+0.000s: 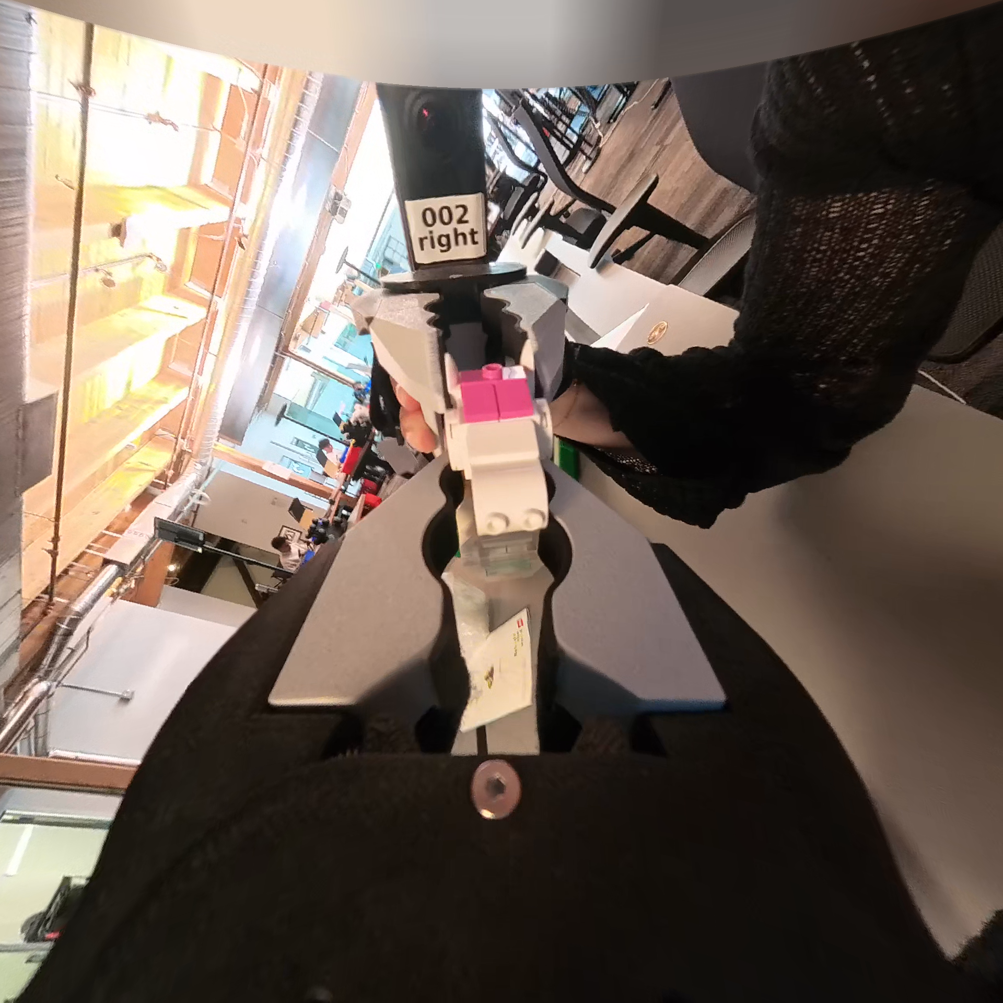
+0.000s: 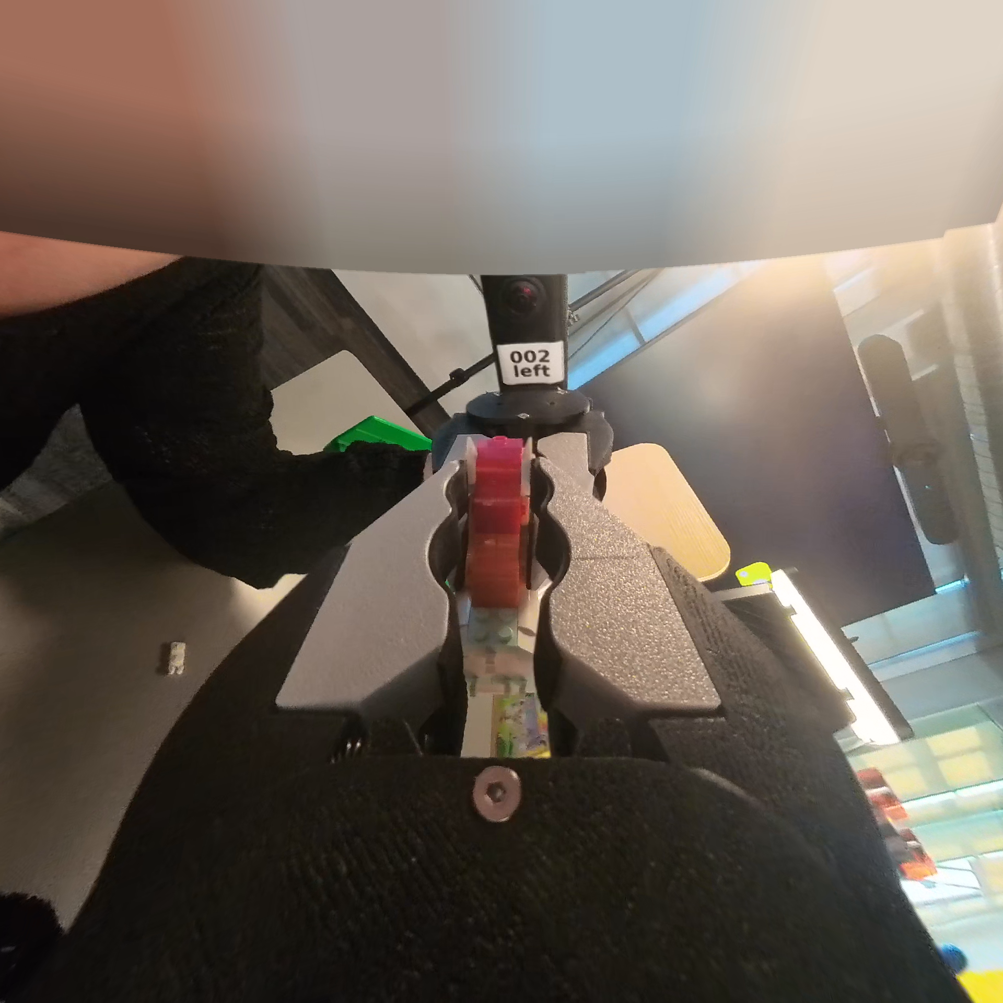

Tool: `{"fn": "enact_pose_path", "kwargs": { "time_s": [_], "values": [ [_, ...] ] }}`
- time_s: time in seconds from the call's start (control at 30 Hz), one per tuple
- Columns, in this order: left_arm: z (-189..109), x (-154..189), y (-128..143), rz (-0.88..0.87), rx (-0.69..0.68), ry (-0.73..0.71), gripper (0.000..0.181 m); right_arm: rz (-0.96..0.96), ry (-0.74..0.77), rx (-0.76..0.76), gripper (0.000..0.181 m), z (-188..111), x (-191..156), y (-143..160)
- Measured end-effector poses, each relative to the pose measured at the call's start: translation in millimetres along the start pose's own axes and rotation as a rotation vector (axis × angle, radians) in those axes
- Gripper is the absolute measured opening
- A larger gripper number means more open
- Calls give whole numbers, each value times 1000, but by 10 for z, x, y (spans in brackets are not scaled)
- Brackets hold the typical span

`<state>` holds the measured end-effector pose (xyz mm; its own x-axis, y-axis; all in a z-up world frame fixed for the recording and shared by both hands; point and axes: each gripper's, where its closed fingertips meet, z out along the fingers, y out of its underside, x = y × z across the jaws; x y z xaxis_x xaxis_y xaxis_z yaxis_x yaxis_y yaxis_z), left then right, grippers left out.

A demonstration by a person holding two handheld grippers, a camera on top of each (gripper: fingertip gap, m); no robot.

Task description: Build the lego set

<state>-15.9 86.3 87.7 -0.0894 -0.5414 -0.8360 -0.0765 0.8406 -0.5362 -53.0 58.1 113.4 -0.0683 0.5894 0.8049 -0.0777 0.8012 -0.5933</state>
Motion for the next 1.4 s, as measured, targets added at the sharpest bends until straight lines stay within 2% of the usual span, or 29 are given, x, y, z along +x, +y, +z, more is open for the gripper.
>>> {"fn": "enact_pose_path", "kwargs": {
  "time_s": [0.2,0.4,0.53,0.8,1.2,1.4],
  "values": [
    [22,3,-131,48,83,-9,25,-43,15,46,20,-1,-22,-111],
    [17,17,-194,81,103,-16,25,-50,36,73,31,5,-3,-167],
    [5,22,-198,71,112,-10,25,-51,22,106,29,-23,-21,-204],
    [-4,7,-152,50,97,-8,25,-33,5,81,20,-4,-32,-158],
    [21,4,-33,46,7,-7,26,86,-57,58,18,-36,-20,-57],
    [34,-25,-39,7,13,-10,26,110,-50,79,19,-62,16,-62]
  ]
}}
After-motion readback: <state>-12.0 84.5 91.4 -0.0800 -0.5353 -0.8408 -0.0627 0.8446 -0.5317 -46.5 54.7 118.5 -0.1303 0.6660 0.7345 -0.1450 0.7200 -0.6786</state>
